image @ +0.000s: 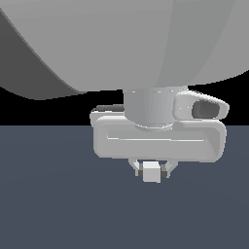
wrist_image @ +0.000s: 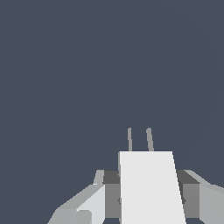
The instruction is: Plug the charger into the wall socket.
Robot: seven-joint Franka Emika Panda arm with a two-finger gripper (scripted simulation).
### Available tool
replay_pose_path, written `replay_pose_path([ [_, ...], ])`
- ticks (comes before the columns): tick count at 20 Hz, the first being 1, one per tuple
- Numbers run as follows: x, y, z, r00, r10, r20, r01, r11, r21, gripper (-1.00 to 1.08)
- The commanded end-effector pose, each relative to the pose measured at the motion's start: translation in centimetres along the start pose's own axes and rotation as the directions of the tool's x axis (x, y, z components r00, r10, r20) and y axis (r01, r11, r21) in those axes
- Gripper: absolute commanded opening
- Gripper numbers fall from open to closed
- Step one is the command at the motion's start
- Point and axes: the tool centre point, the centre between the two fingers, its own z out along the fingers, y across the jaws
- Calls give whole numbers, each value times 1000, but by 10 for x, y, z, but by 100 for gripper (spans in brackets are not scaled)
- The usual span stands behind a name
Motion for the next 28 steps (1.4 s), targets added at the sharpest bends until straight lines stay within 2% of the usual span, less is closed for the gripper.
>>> replay_pose_path([
  [1, 0, -1, 0, 1000, -1, -1, 1, 1000, 1, -100],
  [10, 0, 0, 0, 1000, 0, -1, 0, 1000, 0, -100],
  [15, 9, 3, -4, 1000, -9, -1, 9, 1000, 2, -100],
  [21, 35, 9, -15, 999, -34, -2, 34, 999, 10, -100],
  [28, 82, 17, -33, 997, -77, -3, 77, 997, 28, -100],
])
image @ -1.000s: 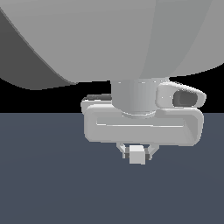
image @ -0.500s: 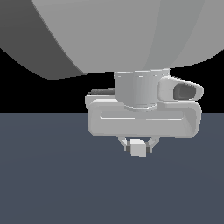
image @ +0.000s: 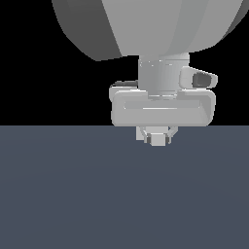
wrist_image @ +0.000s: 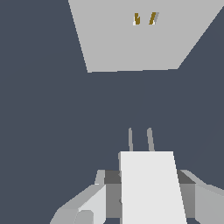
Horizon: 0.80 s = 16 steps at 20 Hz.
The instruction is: Plug the charger into the wall socket.
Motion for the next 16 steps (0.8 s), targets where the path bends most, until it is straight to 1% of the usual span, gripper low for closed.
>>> replay_pose_path([
  [1, 16, 3, -6, 1000, -15, 0, 15, 1000, 6, -100],
  [5, 34, 6, -13, 1000, -31, 0, 31, 999, 15, -100],
  [8, 42, 7, -15, 999, -39, 0, 39, 999, 20, -100],
  [16, 47, 7, -16, 999, -43, 1, 43, 999, 22, -100],
])
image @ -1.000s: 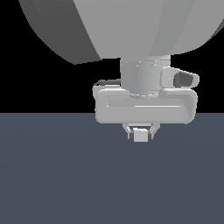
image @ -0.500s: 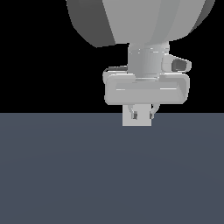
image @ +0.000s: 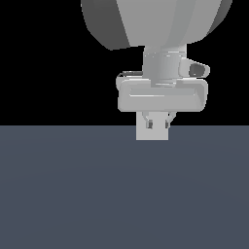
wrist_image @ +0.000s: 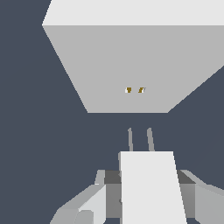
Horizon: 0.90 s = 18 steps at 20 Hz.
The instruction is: Plug the charger into the wall socket.
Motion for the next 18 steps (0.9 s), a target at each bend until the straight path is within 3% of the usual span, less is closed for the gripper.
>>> replay_pose_path([
  [1, 0, 0, 0, 1000, 0, 0, 0, 1000, 0, -100],
  [18, 39, 0, 16, 1000, 0, 0, 0, 1000, 0, -100],
])
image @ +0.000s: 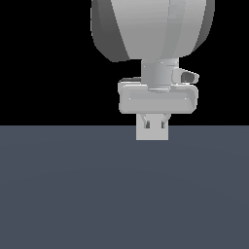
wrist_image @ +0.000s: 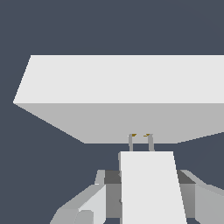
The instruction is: Plug the charger into the wall socket.
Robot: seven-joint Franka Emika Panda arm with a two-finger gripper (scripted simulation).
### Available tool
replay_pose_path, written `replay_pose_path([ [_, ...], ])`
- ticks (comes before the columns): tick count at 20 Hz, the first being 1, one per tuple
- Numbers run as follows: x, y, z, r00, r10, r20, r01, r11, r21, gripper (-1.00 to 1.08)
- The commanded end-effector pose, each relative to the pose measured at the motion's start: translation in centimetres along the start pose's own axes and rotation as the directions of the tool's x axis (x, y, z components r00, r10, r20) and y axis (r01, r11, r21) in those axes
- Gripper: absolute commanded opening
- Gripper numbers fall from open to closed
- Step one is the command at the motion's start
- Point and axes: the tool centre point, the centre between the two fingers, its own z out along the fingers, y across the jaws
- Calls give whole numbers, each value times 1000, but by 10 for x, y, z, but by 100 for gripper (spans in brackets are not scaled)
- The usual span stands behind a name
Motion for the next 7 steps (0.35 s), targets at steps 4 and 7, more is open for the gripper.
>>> replay_pose_path([
  [4, 10, 0, 4, 1000, 0, 0, 0, 1000, 0, -100],
  [7, 11, 0, 5, 1000, 0, 0, 0, 1000, 0, -100],
])
